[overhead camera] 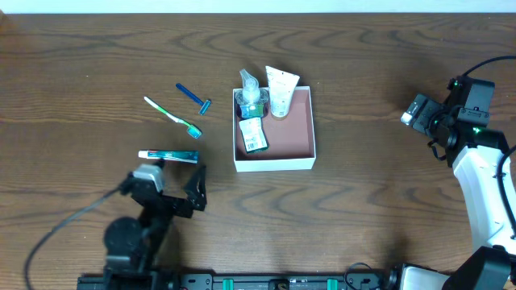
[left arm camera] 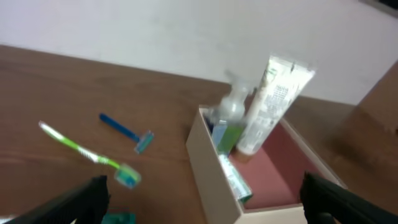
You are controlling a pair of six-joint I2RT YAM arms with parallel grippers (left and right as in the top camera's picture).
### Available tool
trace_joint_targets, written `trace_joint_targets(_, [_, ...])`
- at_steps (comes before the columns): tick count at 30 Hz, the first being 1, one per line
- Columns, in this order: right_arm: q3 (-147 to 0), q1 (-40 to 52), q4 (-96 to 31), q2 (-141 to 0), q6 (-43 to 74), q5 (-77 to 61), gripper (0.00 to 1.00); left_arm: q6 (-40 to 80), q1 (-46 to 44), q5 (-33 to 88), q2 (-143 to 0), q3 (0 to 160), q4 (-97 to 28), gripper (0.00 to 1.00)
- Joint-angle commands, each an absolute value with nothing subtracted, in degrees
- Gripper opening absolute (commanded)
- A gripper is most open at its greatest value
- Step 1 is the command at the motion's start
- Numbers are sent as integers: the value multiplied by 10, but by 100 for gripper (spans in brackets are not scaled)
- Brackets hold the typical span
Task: Pack container
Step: 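Reach the left gripper toward the Colgate toothpaste tube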
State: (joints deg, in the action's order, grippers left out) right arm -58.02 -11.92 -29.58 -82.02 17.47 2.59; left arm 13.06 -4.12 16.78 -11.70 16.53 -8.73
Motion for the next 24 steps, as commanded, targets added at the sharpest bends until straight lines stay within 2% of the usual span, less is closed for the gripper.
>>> trace_joint_targets(1, [-588,-125,-297,-812,168,32,99,109,-37,143,-208,286,-124,98])
trace_joint_targets(12, [-588,-125,-297,-812,168,32,99,60,-38,111,-657,660,-405,98])
trace_joint_targets(21, [-588,-125,-297,-812,168,32,99,65,-36,110,-828,679,-414,98])
trace_joint_targets(24, [-588,-125,-297,-812,168,32,99,154,-13,103,-858,679,-414,98])
